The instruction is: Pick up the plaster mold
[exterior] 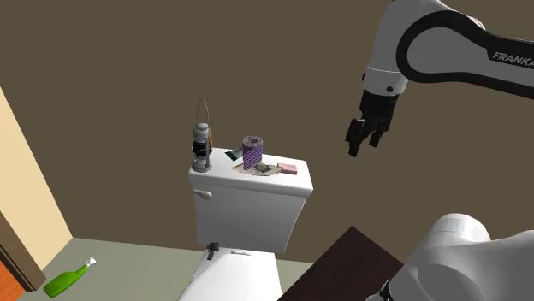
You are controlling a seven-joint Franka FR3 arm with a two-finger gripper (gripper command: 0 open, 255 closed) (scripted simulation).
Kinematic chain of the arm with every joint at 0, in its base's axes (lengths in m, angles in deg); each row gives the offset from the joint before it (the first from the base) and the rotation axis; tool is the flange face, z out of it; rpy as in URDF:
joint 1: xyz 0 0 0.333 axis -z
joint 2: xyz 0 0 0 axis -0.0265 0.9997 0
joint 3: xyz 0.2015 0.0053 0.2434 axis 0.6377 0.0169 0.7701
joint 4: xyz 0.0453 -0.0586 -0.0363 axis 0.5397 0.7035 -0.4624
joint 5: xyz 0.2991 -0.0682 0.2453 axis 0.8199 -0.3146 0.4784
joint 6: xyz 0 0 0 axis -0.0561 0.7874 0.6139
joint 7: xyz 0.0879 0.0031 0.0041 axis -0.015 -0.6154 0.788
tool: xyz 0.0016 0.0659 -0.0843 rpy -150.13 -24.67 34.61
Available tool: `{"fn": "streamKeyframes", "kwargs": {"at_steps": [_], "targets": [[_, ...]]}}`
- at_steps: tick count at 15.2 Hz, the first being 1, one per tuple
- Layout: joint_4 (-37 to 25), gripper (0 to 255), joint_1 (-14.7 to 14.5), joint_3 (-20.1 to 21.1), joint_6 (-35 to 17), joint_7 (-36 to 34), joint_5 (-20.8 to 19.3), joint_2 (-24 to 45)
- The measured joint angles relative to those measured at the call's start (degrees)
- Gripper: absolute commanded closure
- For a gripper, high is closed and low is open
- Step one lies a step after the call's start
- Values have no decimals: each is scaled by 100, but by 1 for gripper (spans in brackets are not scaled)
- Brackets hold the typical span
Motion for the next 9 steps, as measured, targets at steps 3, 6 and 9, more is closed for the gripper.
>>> {"fn": "streamKeyframes", "kwargs": {"at_steps": [3, 6, 9], "targets": [[60, 0, -30, 91, -246, 29, -144, 174], [108, 0, -107, 389, -756, -31, -429, 611], [131, 0, -150, 688, -1255, -119, -800, 1081]]}}
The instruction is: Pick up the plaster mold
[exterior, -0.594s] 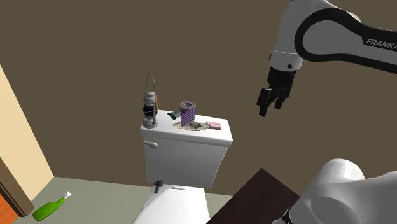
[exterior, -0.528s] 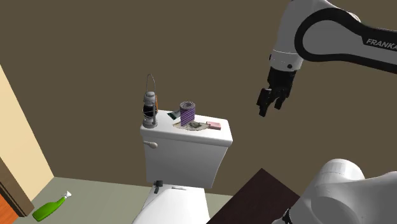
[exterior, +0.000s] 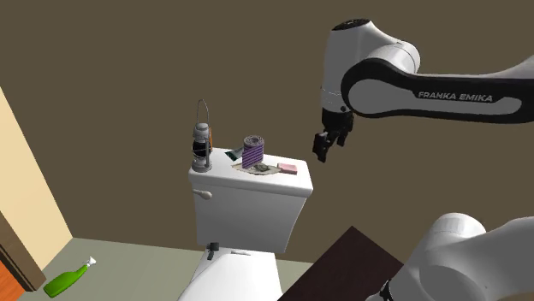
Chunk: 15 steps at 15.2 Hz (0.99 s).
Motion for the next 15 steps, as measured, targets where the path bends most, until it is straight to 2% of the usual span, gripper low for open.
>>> {"fn": "streamKeyframes", "kwargs": {"at_steps": [5, 8, 10, 15], "targets": [[-13, 0, 6, 516, -808, -333, -781, 913], [-216, 0, 55, 836, -1147, -635, -1384, 1603], [-281, 0, 109, 988, -1376, -837, -1863, 2025], [-714, 0, 127, 1344, -1495, -1422, -3152, 3133]]}}
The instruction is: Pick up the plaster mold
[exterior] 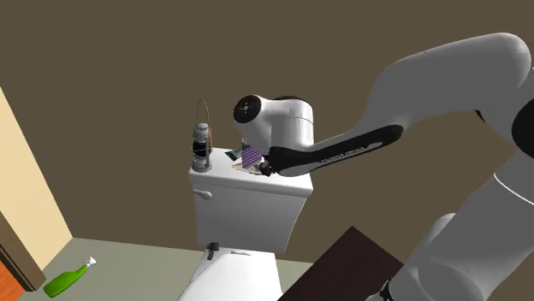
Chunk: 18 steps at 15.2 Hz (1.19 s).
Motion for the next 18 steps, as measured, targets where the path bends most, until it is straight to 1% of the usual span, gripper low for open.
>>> {"fn": "streamKeyframes", "kwargs": {"at_steps": [4, 8, 9, 12, 17, 18], "targets": [[-495, 0, -129, 132, 149, -466, -1121, 1011], [-1005, 0, -353, 60, 350, -795, -2235, 2009], [-1099, 0, -408, 32, 398, -846, -2442, 2193], [-1229, 0, -495, -10, 445, -991, -2687, 2498], [-1245, 0, -536, -64, 396, -1250, -2862, 2781], [-1249, 255, -541, -66, 396, -1265, -2870, 2801]]}}
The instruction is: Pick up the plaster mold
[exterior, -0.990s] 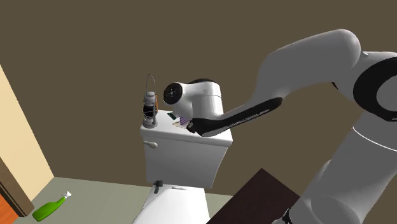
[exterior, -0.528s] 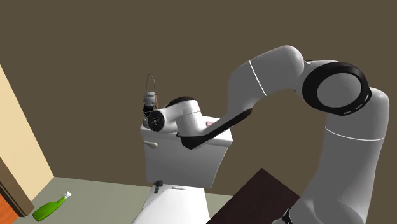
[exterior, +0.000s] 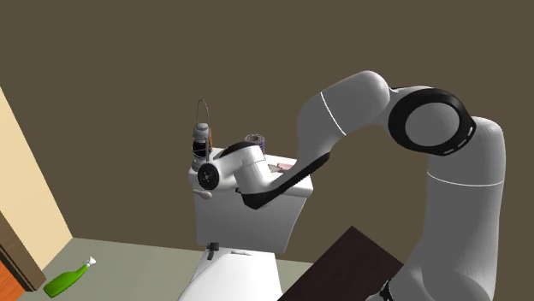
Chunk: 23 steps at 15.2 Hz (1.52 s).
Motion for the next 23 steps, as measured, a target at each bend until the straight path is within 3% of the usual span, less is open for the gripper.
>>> {"fn": "streamKeyframes", "kwargs": {"at_steps": [11, 23], "targets": [[-16, 255, 3, -6, 15, -2, -12, -6], [-19, 255, 75, 111, 139, 603, 351, -607]]}}
